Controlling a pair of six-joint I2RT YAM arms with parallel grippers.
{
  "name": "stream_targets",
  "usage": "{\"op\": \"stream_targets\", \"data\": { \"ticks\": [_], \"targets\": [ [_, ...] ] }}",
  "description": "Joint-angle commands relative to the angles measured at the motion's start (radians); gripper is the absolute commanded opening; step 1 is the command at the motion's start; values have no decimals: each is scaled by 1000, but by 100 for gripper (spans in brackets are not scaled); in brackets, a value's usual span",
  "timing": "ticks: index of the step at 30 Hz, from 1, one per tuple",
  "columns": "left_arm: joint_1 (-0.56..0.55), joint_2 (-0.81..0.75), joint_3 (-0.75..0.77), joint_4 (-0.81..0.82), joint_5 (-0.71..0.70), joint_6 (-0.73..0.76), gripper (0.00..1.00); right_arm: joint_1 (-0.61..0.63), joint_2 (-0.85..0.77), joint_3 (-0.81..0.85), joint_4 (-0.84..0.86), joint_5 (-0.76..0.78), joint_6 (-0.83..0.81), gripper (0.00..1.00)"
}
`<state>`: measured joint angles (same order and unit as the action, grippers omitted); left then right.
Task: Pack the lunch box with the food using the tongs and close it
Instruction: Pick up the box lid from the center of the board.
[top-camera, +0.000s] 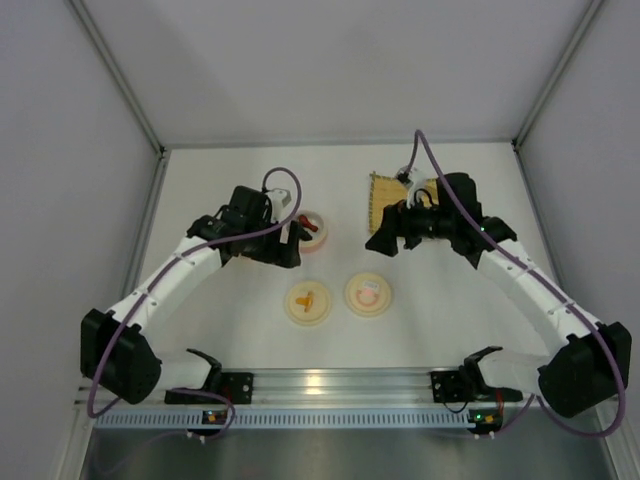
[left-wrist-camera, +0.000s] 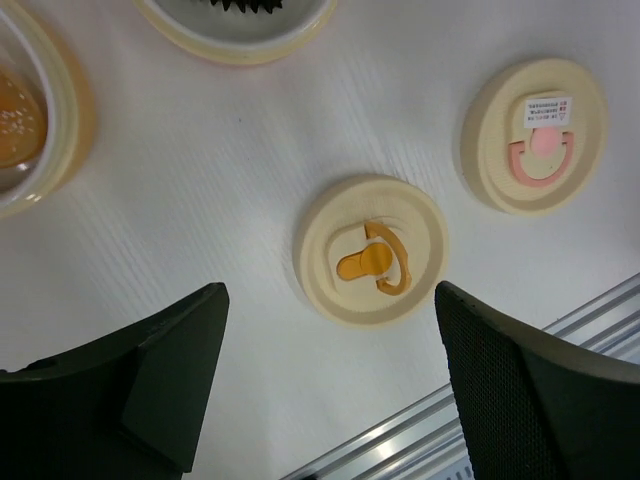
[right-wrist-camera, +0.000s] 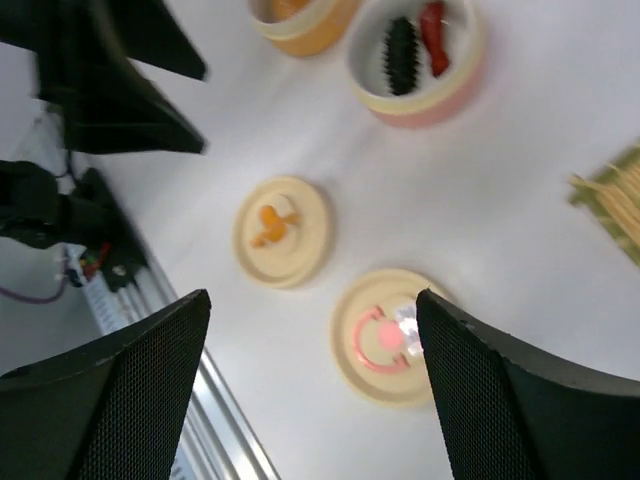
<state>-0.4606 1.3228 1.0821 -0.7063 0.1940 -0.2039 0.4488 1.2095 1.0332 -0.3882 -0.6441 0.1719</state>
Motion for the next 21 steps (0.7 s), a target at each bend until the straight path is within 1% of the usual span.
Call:
{"op": "stream_targets", "data": {
  "ticks": [1, 2, 4, 5, 6, 7, 8, 9, 10, 11, 13, 14, 17, 20, 21],
  "targets": [
    [-30, -13, 59, -68, 4, 49, 91, -74, 2, 17, -215, 84, -193, 84],
    [-44, -7, 62, -87, -1, 54, 91, -88, 33, 56, -248, 168, -256, 81],
    [-119, -28, 9, -78, -8, 69, 94, -126, 65, 94, -320, 277, -281, 77],
    [-119, -28, 9, -67, -19, 80, 98, -151, 67, 94, -331, 279, -284, 78],
    [-174, -36, -5, -62, -30, 92, 98, -177, 61, 93, -337, 267, -290, 80],
    [-196, -31, -4, -65, -57, 103, 98, -205, 53, 85, -345, 236, -311, 92],
    [-222, -24, 1, -71, -65, 119, 98, -263, 30, 65, -344, 192, -311, 96],
    [-236, -4, 13, -74, -74, 124, 98, -292, 15, 56, -342, 179, -310, 98],
    [-252, 7, 18, -84, -85, 127, 98, -326, 3, 47, -341, 152, -304, 99],
    [-289, 19, 22, -85, -87, 130, 98, -387, -16, 35, -347, 138, -305, 99],
    [-329, 58, 24, -85, -88, 132, 98, -436, -25, 31, -360, 127, -307, 99],
    [-360, 73, 25, -87, -94, 135, 98, -491, -25, 36, -385, 109, -314, 99],
    [-385, 139, 61, -102, -137, 133, 98, -528, -19, 48, -420, 92, -328, 99],
    [-385, 199, 85, -131, -165, 133, 89, -548, -30, 41, -439, 77, -325, 99],
    [-385, 210, 87, -143, -162, 130, 83, -552, -33, 38, -433, 78, -321, 99]
  ]
}}
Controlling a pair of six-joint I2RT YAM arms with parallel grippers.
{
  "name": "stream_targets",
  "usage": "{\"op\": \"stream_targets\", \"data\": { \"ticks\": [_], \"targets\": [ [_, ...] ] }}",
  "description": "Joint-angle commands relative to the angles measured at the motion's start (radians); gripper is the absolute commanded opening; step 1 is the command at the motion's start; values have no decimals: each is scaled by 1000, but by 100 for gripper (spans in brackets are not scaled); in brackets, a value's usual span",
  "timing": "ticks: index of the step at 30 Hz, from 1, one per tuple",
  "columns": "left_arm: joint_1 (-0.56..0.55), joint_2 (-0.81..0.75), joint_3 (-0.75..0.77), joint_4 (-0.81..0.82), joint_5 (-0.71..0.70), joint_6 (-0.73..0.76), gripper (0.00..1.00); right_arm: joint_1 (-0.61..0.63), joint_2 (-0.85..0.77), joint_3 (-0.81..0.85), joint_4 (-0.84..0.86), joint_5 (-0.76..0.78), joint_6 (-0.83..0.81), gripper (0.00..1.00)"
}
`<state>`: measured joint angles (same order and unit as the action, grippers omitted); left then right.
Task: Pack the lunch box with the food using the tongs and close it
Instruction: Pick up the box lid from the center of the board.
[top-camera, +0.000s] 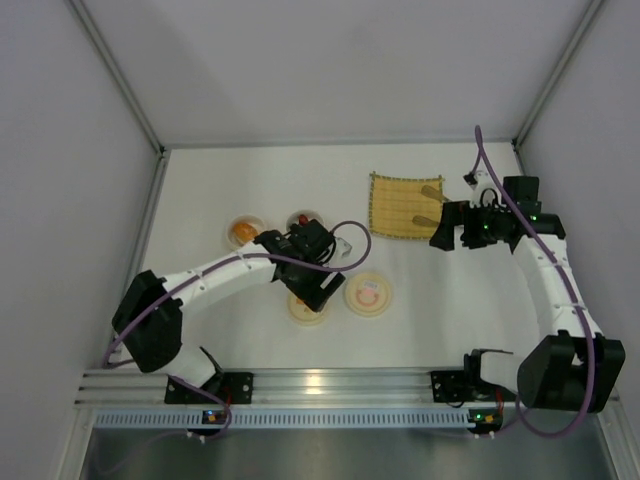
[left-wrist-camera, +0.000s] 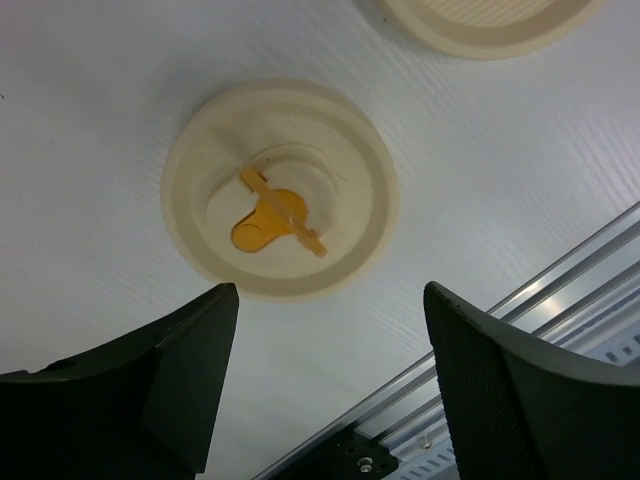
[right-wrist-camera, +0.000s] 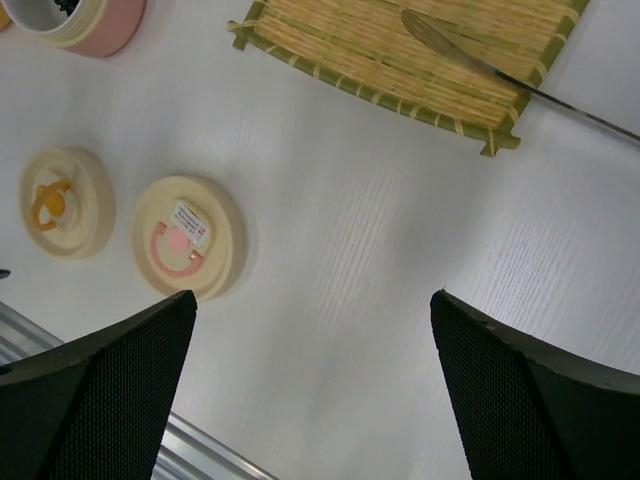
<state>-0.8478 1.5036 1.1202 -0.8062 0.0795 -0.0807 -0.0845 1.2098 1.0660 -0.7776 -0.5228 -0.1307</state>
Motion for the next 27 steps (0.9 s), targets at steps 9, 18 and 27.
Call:
{"op": "stream_targets", "data": {
  "ticks": [9, 18, 27],
  "targets": [
    [3, 99, 65, -28, -112, -4, 54, -20, -27, -12, 11, -43, 40, 100],
    [3, 190, 107, -25, -84, -31, 57, -20, -21, -11, 8, -46, 42, 99],
    [16, 239, 79, -19, -112, -36, 41, -20, -36, -8, -11, -63, 34, 99]
  ]
}}
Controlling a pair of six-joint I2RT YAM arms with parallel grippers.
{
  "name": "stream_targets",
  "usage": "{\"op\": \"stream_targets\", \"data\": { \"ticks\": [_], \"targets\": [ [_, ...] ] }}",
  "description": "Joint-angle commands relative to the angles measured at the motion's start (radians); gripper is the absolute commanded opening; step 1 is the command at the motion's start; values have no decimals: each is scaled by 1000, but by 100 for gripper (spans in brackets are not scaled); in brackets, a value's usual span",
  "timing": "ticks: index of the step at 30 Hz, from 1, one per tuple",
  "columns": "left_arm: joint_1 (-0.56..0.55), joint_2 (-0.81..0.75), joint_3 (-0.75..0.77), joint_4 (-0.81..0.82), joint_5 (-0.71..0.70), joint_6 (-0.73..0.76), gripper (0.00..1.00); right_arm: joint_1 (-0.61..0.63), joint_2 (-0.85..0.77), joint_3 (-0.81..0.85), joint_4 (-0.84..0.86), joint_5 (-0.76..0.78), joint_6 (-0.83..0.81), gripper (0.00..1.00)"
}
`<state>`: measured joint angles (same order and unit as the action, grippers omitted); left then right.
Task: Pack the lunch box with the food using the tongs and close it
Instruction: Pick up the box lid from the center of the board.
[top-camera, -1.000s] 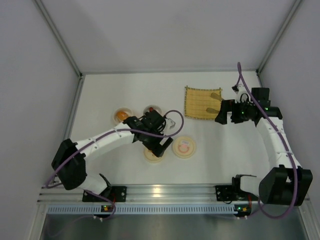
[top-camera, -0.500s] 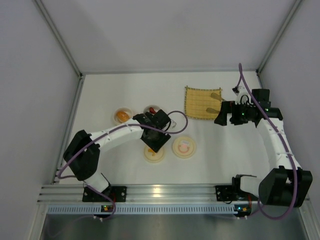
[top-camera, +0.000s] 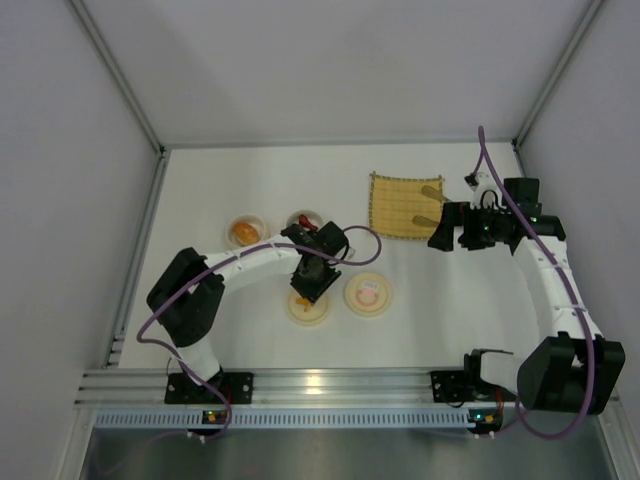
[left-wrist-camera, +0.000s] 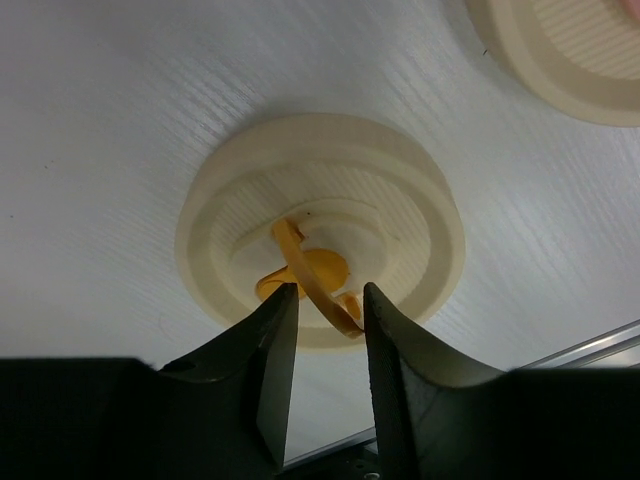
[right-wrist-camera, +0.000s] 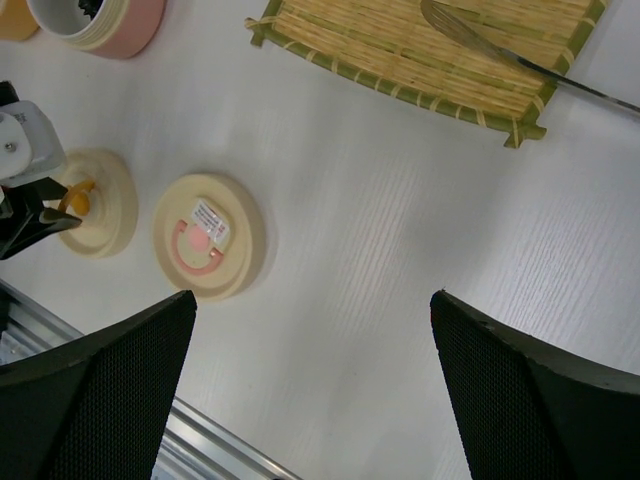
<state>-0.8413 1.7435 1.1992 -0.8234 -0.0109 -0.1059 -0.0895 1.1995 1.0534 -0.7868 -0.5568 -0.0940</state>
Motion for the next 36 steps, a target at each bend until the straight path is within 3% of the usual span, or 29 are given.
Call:
{"op": "stream_targets", "data": {
  "ticks": [1, 10, 15, 20, 26, 32, 35, 36],
  "targets": [
    [13, -1, -1, -3, -26, -9, 37, -15, -29, 2, 0, -34, -3, 99],
    [53, -24, -35, 12, 5, 9, 20, -15, -29, -10, 17, -55, 17, 99],
    [53, -42, -44, 13, 41, 18, 15, -15, -40, -21, 18, -61, 14, 99],
    [53, -59, -40, -8, 39, 37, 0, -15, -48, -20, 21, -63, 20, 100],
    [54, -87, 118, -209, -27, 179, 0, -15, -54, -18, 15, -69, 19, 99],
    [102, -207, 299, -370, -4, 305, 0, -15, -52, -18, 12, -83, 13, 99],
    [227, -173, 427, -459, 52, 334, 0, -15, -49, -18, 15, -91, 13, 100],
    [319, -158, 457, -476, 72, 357, 0, -15, -48, -18, 17, -97, 13, 99]
  ]
}}
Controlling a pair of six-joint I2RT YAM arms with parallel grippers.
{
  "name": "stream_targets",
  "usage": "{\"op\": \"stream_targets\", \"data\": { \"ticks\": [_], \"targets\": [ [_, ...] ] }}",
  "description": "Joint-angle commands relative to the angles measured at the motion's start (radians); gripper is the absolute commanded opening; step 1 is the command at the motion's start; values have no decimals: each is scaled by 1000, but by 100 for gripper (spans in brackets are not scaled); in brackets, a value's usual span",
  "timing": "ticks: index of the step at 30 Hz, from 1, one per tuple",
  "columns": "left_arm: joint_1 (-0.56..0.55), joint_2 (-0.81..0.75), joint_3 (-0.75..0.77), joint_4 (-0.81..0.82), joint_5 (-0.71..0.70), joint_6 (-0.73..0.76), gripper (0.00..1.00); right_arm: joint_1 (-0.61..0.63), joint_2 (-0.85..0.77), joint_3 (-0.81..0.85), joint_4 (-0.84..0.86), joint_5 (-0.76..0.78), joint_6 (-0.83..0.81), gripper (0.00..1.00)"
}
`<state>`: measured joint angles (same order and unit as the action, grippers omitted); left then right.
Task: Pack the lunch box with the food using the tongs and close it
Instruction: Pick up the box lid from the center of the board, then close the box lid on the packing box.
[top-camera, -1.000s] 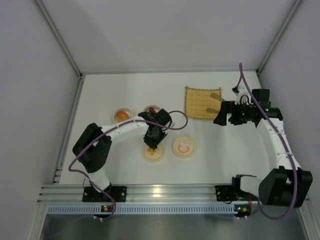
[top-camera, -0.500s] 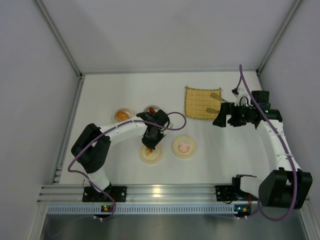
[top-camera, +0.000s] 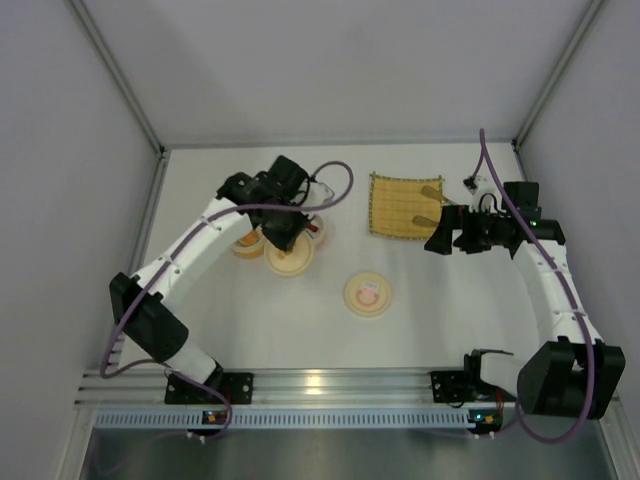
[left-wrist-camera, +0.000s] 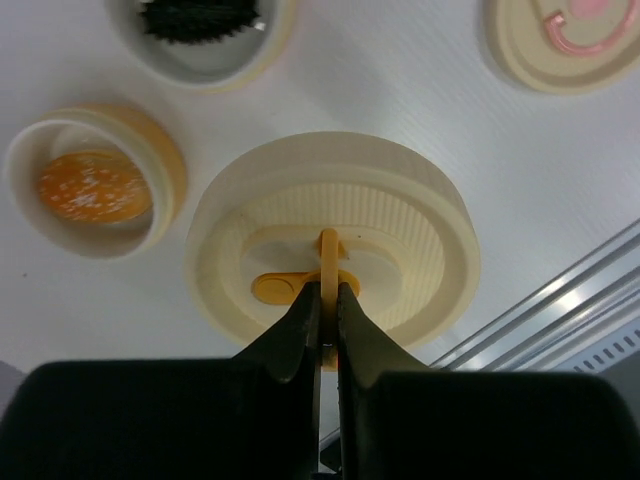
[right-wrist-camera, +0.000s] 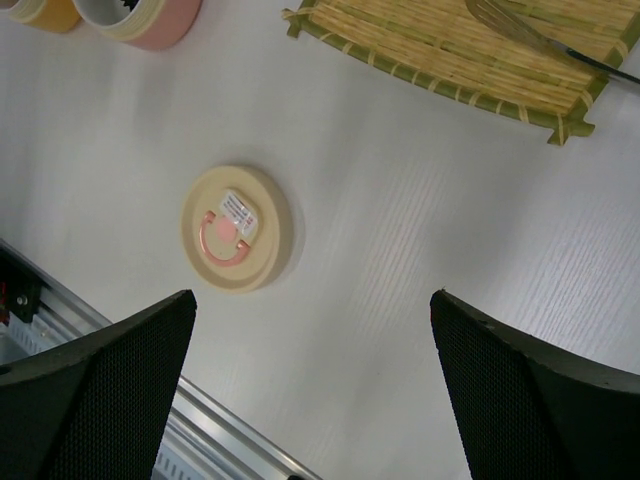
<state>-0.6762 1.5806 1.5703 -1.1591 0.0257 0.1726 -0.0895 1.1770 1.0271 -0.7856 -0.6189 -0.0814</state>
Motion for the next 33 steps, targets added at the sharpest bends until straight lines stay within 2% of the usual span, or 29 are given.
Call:
{"op": "stream_targets", "data": {
  "ticks": [1, 3, 4, 6, 8, 11, 16, 28, 33],
  "targets": [
    [205, 24, 146, -155, 57, 88, 0, -15, -25, 7, 17, -36, 2, 99],
    [298, 100, 210, -200, 100, 113, 0, -15, -24, 4, 20, -45, 2, 99],
    [381, 129, 244, -212, 115, 116, 0, -15, -23, 2, 20, -48, 2, 99],
    [458, 226, 348, -252, 138, 114, 0, -15, -27, -5, 25, -54, -1, 99],
    [486, 315, 452, -274, 126, 105, 0, -15, -27, -9, 25, -56, -3, 99],
    [506, 395, 516, -266, 70, 52, 0, -15, -27, -18, 25, -59, -6, 99],
    [510, 450, 493, -202, 69, -15, 0, -15, -37, -38, 42, -53, -1, 99],
    [515, 469, 390, -137, -102, -150, 0, -15, -31, -41, 52, -59, 11, 99],
    [540, 489, 385, -128, -81, -212, 0, -15, -34, -44, 51, -53, 12, 99]
  ]
}}
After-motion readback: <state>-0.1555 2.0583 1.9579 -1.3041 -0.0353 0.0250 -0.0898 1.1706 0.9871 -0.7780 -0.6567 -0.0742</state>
